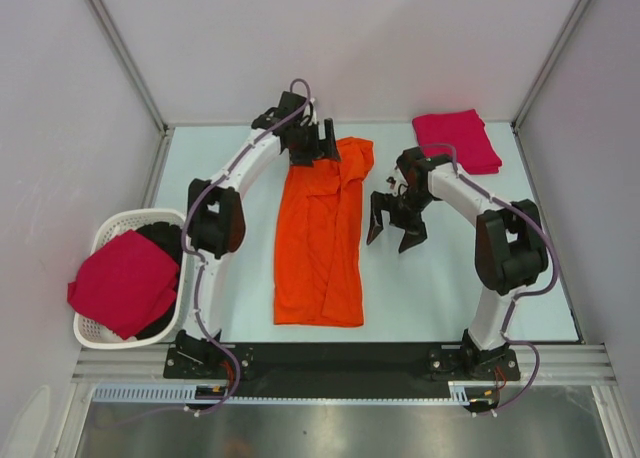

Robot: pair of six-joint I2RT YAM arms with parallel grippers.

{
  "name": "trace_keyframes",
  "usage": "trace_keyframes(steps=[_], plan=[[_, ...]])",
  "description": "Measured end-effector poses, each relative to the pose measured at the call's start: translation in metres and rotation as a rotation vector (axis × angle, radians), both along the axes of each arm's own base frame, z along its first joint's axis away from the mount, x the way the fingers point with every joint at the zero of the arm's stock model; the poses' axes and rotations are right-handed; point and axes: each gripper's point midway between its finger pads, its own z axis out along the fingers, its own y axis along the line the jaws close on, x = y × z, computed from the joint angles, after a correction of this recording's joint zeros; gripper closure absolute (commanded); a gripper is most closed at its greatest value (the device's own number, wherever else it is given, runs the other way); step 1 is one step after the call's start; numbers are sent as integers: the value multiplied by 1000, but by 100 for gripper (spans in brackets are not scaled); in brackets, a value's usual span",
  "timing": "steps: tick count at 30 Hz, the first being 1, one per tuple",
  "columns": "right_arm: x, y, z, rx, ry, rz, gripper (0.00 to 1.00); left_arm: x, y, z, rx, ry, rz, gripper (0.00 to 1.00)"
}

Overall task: Fold and stack the t-shirts
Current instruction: Grab the bottom of the folded rectangular tshirt with both arms

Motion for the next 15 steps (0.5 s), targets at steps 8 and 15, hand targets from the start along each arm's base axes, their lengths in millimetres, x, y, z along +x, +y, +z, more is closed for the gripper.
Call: trace_keyframes(steps=[8,15], plan=[[50,1,-1,33,-74,-48,0,-14,-36,-26,80,0,-81,2],[124,1,3,145,-201,-136,0,-25,-67,-1,95,-74,-117,0]])
